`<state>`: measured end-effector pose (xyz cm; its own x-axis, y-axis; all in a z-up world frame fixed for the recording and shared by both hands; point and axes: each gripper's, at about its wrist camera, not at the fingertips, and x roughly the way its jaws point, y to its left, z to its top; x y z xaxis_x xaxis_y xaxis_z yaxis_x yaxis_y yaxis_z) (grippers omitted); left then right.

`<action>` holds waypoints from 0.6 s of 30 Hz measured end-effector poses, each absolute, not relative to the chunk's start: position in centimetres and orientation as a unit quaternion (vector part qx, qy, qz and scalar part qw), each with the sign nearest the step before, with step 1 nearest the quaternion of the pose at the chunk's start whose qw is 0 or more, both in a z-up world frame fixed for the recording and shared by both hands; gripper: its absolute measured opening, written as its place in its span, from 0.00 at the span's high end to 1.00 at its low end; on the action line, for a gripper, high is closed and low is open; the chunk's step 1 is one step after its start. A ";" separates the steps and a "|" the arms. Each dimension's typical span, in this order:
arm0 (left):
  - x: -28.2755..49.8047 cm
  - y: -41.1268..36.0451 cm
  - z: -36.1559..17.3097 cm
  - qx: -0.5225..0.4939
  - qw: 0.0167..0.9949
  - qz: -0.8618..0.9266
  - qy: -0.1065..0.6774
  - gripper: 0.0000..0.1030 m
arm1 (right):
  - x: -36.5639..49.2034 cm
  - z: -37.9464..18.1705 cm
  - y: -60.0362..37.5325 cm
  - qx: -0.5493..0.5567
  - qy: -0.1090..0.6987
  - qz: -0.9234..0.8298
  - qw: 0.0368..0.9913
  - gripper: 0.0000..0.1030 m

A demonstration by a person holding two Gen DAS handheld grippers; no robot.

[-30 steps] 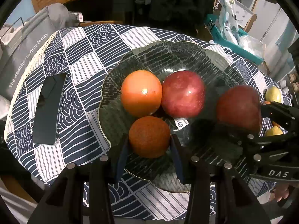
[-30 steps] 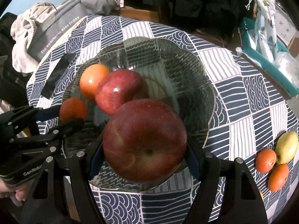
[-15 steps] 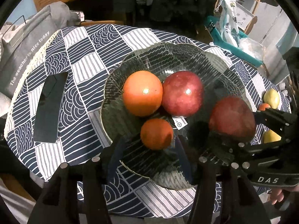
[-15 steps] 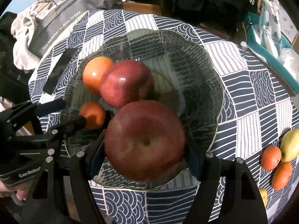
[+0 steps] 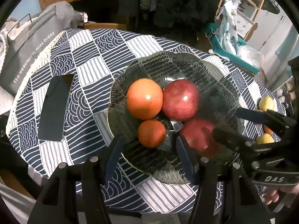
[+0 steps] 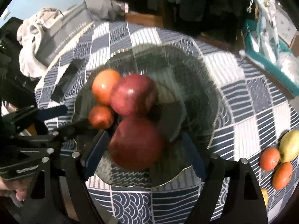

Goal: Organize fruits
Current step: 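Lower the apple into the bowl and open the right tool while the left tool releases the orange, then raise both open tools and move them back over the remaining fruit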

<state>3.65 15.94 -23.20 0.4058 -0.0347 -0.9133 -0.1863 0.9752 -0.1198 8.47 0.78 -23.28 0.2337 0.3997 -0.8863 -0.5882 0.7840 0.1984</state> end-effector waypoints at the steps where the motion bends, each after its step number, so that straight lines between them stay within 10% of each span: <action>1: 3.6 15.9 -23.0 -0.102 0.833 0.045 0.541 0.41 | 8.5 -22.8 0.7 -0.089 0.528 0.316 0.783 0.20; 18: 2.7 12.8 -16.7 -0.081 0.872 0.025 0.482 0.26 | 7.8 -14.9 -4.0 -0.084 0.446 0.246 0.857 0.20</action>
<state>2.66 12.80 -16.67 0.5350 -0.0340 -0.8441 -0.1215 0.9857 -0.1167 7.77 -3.98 -14.95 0.4823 0.3458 -0.8049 -0.4962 0.8650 0.0744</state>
